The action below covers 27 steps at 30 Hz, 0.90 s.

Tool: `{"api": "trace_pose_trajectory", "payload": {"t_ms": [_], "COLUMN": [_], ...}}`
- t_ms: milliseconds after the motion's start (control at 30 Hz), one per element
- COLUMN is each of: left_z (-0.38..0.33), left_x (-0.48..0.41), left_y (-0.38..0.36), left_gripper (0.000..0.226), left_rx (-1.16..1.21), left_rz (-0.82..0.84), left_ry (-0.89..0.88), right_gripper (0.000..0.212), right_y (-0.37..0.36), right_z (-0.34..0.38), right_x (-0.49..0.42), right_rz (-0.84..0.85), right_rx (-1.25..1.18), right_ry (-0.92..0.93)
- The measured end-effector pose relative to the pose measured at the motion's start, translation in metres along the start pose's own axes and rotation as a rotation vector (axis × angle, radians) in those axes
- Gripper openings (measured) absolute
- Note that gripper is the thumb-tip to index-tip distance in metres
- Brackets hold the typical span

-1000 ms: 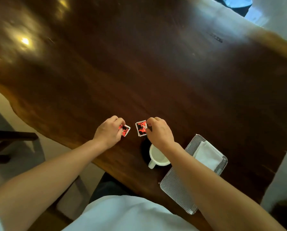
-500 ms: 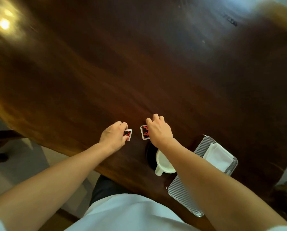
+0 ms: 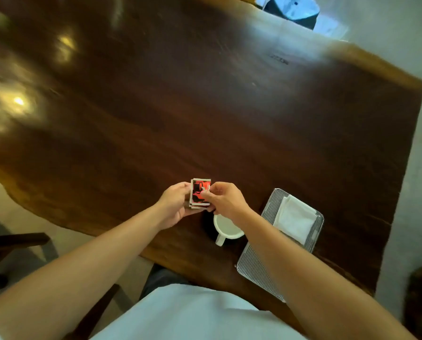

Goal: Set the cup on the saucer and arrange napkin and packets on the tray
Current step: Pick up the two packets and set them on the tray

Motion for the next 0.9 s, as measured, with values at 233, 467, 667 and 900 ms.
{"api": "trace_pose_trajectory", "payload": {"t_ms": [233,467,667,900], "left_z": [0.024,0.04,0.064,0.094], "left_x": [0.031,0.041,0.033,0.017], "left_y": [-0.071,-0.125,-0.159,-0.174], "left_gripper": [0.022,0.023,0.018,0.009], "left_rx": [-0.127,-0.207,-0.656,-0.842], "left_rz": [0.081,0.183,0.055,-0.073], "left_ry": [-0.125,-0.132,-0.244,-0.255], "right_gripper": [0.047,0.025,0.017,0.013], "right_y": [0.039,0.082,0.109,0.133], "right_z": [-0.039,-0.102,-0.152,-0.216], "right_x": [0.053,0.103,0.14,0.161], "right_rz": [-0.217,-0.139,-0.231,-0.394], "right_rx": [0.128,-0.539,-0.673,-0.902], "right_ry": [0.03,-0.104,-0.149,-0.27]}}
Point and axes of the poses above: each hand's wrist, its own x-axis away from the middle knuckle, its own y-axis out of the back of the hand, z = x × y, the point moved 6 cm from there along -x, towards the middle knuckle, and after that the axes turned 5 degrees about -x, right-handed, at the moved point
